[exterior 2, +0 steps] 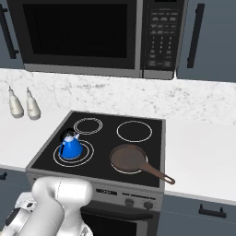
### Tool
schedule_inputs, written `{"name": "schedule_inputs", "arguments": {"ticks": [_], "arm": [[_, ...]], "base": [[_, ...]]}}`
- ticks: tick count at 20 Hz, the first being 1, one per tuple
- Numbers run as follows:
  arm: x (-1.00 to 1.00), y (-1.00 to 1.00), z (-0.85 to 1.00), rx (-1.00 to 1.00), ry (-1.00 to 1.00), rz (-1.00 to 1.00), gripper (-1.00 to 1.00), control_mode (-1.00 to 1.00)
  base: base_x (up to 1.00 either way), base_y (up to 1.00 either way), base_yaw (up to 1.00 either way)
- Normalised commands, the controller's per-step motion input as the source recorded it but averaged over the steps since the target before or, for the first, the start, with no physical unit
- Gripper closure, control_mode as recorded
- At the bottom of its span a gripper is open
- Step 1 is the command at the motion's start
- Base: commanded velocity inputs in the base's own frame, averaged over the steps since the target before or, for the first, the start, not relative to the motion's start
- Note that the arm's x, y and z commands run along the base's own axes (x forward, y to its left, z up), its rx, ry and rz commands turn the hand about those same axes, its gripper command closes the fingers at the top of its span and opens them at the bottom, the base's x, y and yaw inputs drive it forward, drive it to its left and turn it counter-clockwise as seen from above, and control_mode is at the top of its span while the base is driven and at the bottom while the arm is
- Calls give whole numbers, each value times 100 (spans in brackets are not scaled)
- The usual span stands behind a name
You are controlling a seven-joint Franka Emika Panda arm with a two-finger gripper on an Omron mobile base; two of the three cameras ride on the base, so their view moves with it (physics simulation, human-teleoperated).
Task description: Pick the kettle from the counter and place it on a stove burner. Then turn the burner on.
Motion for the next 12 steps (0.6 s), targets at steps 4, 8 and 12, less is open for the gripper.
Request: {"name": "schedule_inputs", "arguments": {"ticks": [4, 8, 12], "arm": [[0, 0, 0, 0, 0, 0, 100, -100], [0, 18, 0, -7, 0, 0, 100, -100], [0, 38, 0, -20, 0, 5, 100, -100]], "base": [[0, 0, 0], [0, 0, 0], [0, 0, 0]]}}
